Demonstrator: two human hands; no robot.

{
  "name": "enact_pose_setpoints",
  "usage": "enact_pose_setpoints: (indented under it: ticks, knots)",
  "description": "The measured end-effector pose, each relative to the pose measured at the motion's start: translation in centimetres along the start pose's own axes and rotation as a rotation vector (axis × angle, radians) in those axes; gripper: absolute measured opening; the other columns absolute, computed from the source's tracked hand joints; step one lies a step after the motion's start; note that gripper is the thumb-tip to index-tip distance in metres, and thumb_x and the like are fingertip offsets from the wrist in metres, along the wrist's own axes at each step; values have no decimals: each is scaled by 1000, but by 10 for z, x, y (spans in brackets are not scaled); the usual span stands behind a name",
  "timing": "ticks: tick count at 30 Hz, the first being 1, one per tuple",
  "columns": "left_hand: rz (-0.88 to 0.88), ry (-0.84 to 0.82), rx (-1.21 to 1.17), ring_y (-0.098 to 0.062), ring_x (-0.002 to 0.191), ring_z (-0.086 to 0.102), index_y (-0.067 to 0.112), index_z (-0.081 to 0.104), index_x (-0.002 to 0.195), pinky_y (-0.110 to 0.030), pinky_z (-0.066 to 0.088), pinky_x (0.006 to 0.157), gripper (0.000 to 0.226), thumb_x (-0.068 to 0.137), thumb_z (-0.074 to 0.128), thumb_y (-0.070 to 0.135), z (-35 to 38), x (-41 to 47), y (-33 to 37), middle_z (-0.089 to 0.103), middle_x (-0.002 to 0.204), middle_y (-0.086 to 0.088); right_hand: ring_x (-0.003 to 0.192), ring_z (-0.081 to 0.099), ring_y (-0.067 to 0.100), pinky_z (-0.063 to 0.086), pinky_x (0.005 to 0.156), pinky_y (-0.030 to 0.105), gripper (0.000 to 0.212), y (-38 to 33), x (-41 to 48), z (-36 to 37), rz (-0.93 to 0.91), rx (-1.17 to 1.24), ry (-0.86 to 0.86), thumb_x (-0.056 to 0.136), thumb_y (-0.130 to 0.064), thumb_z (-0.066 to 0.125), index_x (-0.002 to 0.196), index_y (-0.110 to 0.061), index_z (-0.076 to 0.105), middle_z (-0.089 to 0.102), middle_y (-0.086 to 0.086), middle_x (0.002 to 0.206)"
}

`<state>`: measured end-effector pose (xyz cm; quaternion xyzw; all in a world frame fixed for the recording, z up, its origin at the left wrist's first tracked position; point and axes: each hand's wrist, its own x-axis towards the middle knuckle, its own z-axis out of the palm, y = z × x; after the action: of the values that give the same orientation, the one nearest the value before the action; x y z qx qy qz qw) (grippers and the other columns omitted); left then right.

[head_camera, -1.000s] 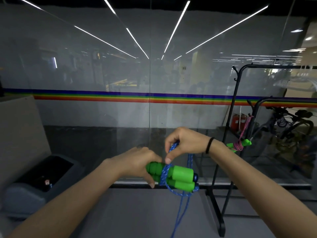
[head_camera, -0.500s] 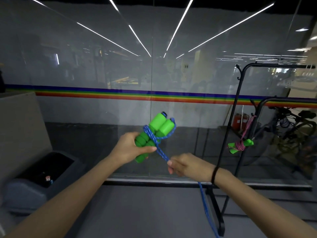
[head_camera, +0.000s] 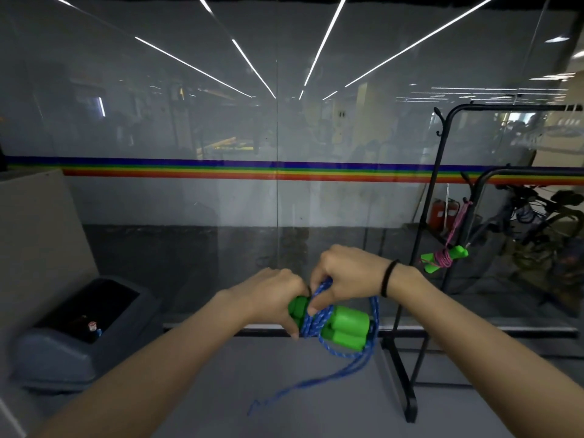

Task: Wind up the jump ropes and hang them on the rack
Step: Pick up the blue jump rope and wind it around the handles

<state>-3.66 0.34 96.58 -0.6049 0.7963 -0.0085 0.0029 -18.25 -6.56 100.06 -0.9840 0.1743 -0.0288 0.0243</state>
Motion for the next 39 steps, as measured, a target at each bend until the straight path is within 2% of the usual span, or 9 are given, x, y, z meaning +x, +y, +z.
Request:
enact_pose_setpoints:
  ticks: [4, 9, 13, 18, 21, 27, 34, 37, 39]
  knots:
    - [46, -12, -248, -4, 52, 43, 21, 55, 70, -24, 32, 51, 35, 59, 83, 40, -3, -6, -6, 51, 60, 8, 48, 43, 2, 32, 51, 17, 25, 26, 6, 5, 27, 480, 28, 68, -38, 76, 60, -16, 66, 54, -9, 49]
    - [41, 174, -915, -4, 73, 60, 24, 72, 82, -24, 48, 72, 34, 54, 89, 15, -1, -13, -16, 71, 79, 7, 41, 53, -2, 42, 42, 12, 24, 46, -8, 33, 68, 1344, -74, 86, -11, 59, 62, -14, 58, 58, -12, 44]
    - [-68, 350, -1074, -4, 68, 63, 22, 74, 84, -22, 52, 65, 32, 57, 86, 8, 1, -9, -24, 73, 74, 7, 36, 28, 2, 19, 36, 15, 31, 38, -15, 65, 229, 1111, 60, 96, -23, 41, 68, -14, 52, 36, -11, 39]
    - [-417, 578, -857, -3, 50, 58, 12, 70, 70, -17, 47, 52, 29, 56, 87, 31, 12, 1, -38, 67, 58, 4, 39, 40, 1, 32, 44, 10, 34, 16, -19, 61, 241, 718, 12, 98, -29, 35, 69, -23, 52, 46, -9, 49]
    - [-439, 439, -495, -13, 57, 54, 9, 63, 71, -27, 41, 53, 42, 55, 86, 40, 21, 0, -41, 58, 61, -1, 61, 48, 14, 36, 61, 26, 29, 12, -22, 43, 155, 247, -55, 94, -34, 43, 71, -19, 47, 50, 3, 66]
    - [-319, 146, 11, -31, 100, 61, 18, 60, 98, -31, 40, 70, 40, 68, 74, 42, 26, 0, -12, 67, 103, -10, 80, 57, 22, 39, 69, 27, 26, 5, -12, 8, 106, -24, -94, 84, -40, 58, 93, -17, 68, 64, 7, 82]
    - [30, -36, -7, -15, 75, 57, 24, 57, 83, -32, 40, 63, 29, 65, 74, 38, 9, -13, -6, 62, 75, 3, 50, 48, -1, 33, 55, 16, 22, 31, 14, 3, 38, 348, 3, 64, -42, 78, 62, -23, 68, 55, -19, 46]
    - [70, 44, -383, -4, 62, 53, 24, 62, 79, -28, 42, 60, 28, 61, 82, 32, 3, -22, -11, 60, 66, 8, 52, 48, -3, 36, 56, 21, 16, 44, 14, 25, 18, 708, 5, 73, -33, 73, 64, -21, 67, 59, -15, 51]
    - [59, 191, -784, -2, 68, 59, 24, 70, 81, -24, 48, 65, 29, 57, 87, 20, -2, -25, -16, 69, 74, 7, 64, 61, 2, 46, 62, 25, 28, 47, 10, 42, -118, 1239, -184, 83, -34, 61, 81, -8, 67, 70, -7, 66]
